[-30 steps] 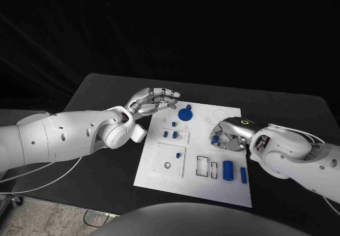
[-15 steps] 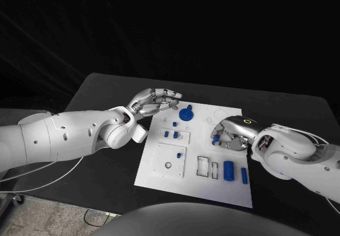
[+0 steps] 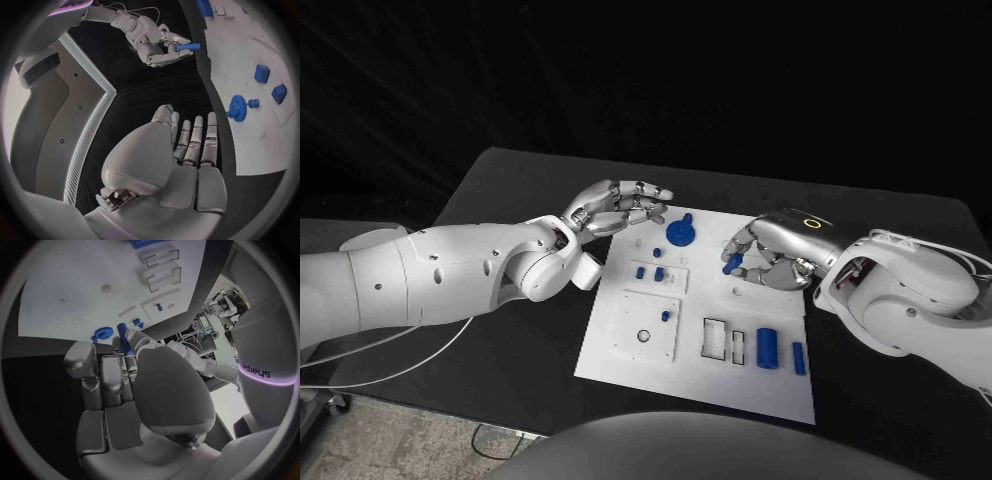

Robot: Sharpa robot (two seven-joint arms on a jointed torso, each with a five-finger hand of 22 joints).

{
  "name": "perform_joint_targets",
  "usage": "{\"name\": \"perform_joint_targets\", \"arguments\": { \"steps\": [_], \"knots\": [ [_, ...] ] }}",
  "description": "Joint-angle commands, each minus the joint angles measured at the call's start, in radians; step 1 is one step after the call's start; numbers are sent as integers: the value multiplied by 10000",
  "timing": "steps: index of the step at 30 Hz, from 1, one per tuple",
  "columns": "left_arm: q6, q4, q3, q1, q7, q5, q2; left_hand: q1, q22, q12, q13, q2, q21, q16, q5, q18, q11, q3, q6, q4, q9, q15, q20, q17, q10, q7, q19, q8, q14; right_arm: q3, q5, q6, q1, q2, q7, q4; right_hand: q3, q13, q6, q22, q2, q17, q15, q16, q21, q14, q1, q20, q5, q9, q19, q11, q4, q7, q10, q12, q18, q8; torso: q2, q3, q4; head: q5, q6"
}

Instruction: Assemble the parts on the task board

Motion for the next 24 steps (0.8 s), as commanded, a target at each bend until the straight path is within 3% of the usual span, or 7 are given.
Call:
{"name": "perform_joint_targets", "arguments": {
  "steps": [1,6,17,24],
  "knots": [
    [185,-15,4,0,40,66,18,74,-15,26,-21,-2,35,63,61,2,88,62,5,6,-19,76,6,-14,13,90,97,43,11,-2,-159,415,5,302,6,202,101,23,62,1135,-63,18,-101,7,30,3,-42,-46,-52,31,-18,-58,-35,-16,182,13,-19,19,14,14,-41,48,2],
    [197,-36,1,-7,32,138,-10,74,-15,26,-21,-2,35,63,61,2,88,62,5,6,-19,76,6,-14,13,90,97,43,11,-2,-915,607,-150,1120,58,180,123,40,90,1150,-99,46,-126,27,94,19,-55,-65,-33,68,2,-90,-84,-37,297,23,-29,26,-3,23,-60,53,2],
    [208,-51,-3,-32,12,402,24,76,-17,25,-31,18,34,63,89,0,96,78,5,9,-26,78,5,-18,17,95,96,43,7,4,-1744,1099,-799,2739,146,-573,191,60,119,1151,-183,84,-167,58,95,52,-31,-110,154,152,14,-124,-235,-52,406,-12,-27,32,-11,37,117,47,2],
    [202,-48,-2,-34,-7,659,-5,80,-21,24,-52,65,33,65,162,-2,111,119,6,16,-43,83,3,-26,28,105,95,43,-1,6,-1902,1150,-1234,3279,278,-886,206,65,67,1153,-221,74,-164,49,101,47,-36,-114,145,162,14,-116,-275,-35,413,-30,-32,-3,-12,21,94,86,2]
  ]
}}
